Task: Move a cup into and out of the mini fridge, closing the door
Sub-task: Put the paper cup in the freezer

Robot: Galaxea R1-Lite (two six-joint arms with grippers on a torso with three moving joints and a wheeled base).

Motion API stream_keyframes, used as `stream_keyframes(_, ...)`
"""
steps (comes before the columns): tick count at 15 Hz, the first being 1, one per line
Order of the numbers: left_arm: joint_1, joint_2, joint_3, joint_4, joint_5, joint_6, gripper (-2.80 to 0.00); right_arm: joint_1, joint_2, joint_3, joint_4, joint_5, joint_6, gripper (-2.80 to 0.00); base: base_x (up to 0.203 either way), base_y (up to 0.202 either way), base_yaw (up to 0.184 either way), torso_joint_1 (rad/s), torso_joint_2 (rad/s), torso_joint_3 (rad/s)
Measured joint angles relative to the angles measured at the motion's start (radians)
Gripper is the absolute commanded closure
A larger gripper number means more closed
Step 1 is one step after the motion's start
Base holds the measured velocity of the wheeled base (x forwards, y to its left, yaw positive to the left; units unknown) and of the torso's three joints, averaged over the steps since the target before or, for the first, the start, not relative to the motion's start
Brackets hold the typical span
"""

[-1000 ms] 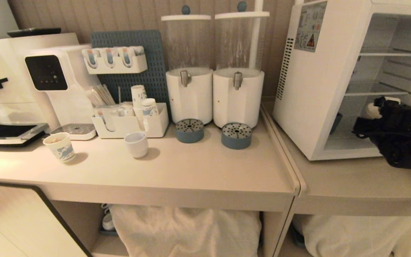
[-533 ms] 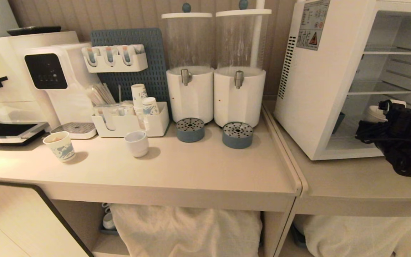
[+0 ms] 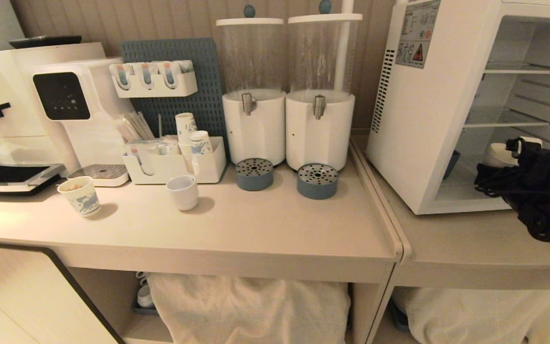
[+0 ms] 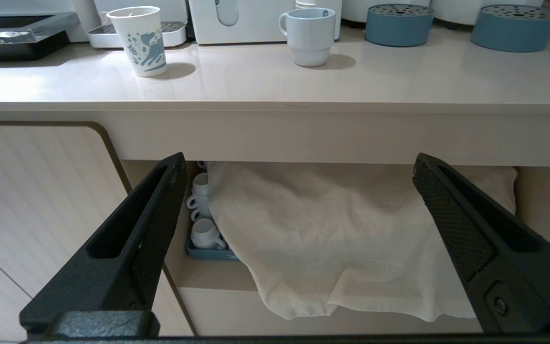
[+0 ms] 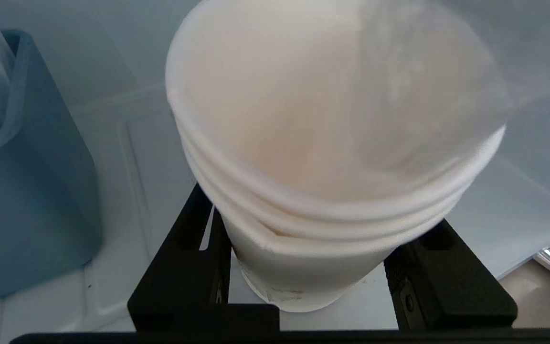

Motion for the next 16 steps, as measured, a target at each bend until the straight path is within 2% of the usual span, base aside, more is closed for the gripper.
stream_keyframes(6,0.0,0.0,0.0,0.0,0.0,0.0,-2.8,-0.003,0.024,-0.021,0.007,-0.002,-0.002,0.0,0.0,0.0,0.0,0.0,0.0,0.0)
stream_keyframes(7,0.0,0.0,0.0,0.0,0.0,0.0,-2.8,-0.004,0.026,-0.021,0.006,-0.002,-0.002,-2.8,0.0,0.0,0.0,0.0,0.0,0.0)
stream_keyframes(16,0.0,0.0,0.0,0.0,0.0,0.0,-2.8,-0.013,0.008,0.028,0.015,0.001,-0.023,-2.8,0.0,0.0,0.0,0.0,0.0,0.0)
